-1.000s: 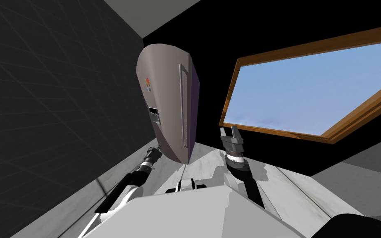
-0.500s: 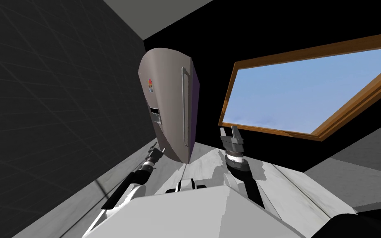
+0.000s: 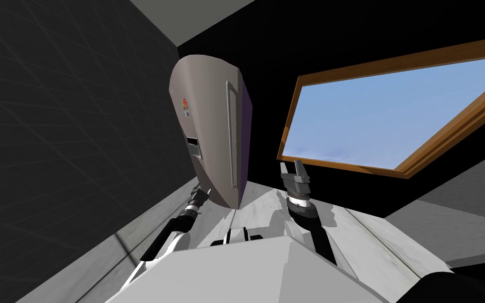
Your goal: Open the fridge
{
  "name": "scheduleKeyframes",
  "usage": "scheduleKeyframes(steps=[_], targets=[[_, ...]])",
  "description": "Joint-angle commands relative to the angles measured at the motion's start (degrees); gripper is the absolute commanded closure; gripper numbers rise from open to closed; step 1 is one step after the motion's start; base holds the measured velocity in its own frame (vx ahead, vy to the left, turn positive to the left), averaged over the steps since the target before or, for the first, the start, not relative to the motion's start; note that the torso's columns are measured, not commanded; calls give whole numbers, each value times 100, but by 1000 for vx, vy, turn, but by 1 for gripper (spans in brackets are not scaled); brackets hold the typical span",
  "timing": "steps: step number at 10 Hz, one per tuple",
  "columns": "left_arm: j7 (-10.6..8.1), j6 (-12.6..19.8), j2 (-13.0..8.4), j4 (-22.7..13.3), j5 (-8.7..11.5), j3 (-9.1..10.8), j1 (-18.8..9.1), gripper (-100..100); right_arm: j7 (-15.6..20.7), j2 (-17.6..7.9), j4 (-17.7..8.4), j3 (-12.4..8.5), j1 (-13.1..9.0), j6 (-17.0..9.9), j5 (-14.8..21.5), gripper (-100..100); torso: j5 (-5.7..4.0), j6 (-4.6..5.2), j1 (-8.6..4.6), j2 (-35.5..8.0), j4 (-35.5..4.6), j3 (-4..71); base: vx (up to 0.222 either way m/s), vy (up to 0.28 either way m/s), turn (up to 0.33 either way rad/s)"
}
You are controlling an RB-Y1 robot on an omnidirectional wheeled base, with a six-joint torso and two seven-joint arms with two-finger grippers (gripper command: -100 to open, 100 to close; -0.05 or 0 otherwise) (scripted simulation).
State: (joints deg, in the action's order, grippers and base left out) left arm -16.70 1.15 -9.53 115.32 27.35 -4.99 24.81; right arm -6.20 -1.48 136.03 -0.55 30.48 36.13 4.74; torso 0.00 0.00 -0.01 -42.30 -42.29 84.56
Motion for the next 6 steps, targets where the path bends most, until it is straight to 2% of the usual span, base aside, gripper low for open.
scheduleKeyframes(steps=[1, 6], targets=[[23, -177, 100, -306, -63, -28, -135, -100, 0, 0, 0, 0, 0, 0, 0, 0, 0, 0, -1, 2, 1, 1, 37, -39, -23], [57, -479, 254, -845, -165, -73, -374, -100, 0, 0, 0, 0, 0, 0, 0, 0, 0, 0, 1, 2, 0, 1, 33, -32, -22]])
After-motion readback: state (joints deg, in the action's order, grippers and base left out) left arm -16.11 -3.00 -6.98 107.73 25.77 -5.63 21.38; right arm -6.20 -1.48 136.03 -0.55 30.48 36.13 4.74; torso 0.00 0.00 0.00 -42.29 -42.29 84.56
